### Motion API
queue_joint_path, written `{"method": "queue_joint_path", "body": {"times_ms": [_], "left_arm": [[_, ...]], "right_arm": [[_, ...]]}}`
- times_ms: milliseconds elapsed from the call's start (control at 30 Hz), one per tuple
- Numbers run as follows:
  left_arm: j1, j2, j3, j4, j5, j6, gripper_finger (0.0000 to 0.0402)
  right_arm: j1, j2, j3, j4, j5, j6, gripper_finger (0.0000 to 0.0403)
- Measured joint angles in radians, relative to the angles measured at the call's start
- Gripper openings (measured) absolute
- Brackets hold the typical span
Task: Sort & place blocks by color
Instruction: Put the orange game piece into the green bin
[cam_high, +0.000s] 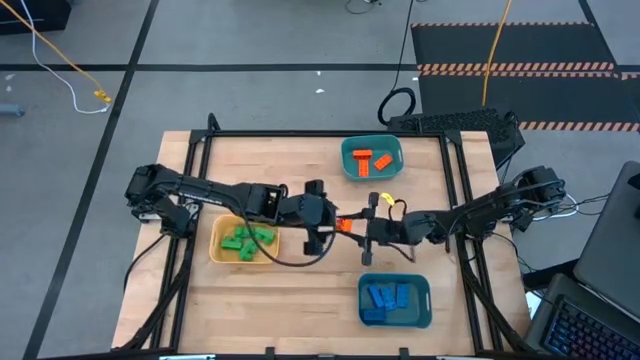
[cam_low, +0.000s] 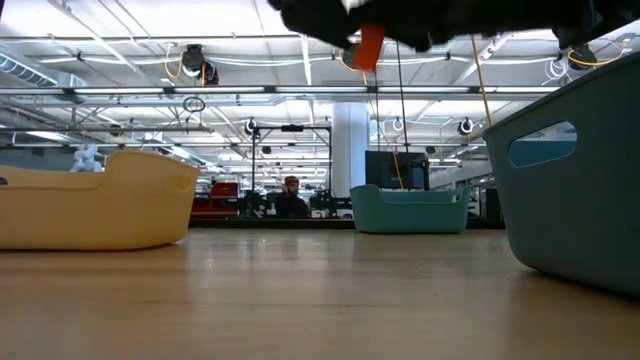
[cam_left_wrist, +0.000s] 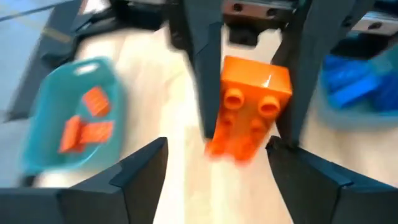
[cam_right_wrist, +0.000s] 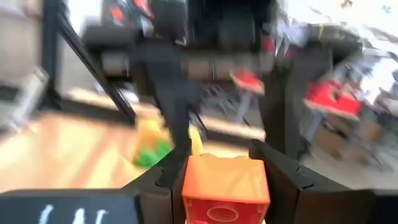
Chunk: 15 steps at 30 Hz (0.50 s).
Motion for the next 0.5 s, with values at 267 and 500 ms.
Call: {"method": "queue_joint_path", "body": {"times_ms": [267,500], "left_arm": [[0.032,-0.095,0.003,-0.130,-0.104,0.020,0.0268],[0.075,-0.209,-0.030,-0.143,-0.115,0.036,0.0222]], "right_arm": [[-0.044,0.001,-0.005,-0.173,0.218,0.094,0.0128],[-0.161,-0.060,-0.003,-0.253,0.259,0.145,0.0128]]}}
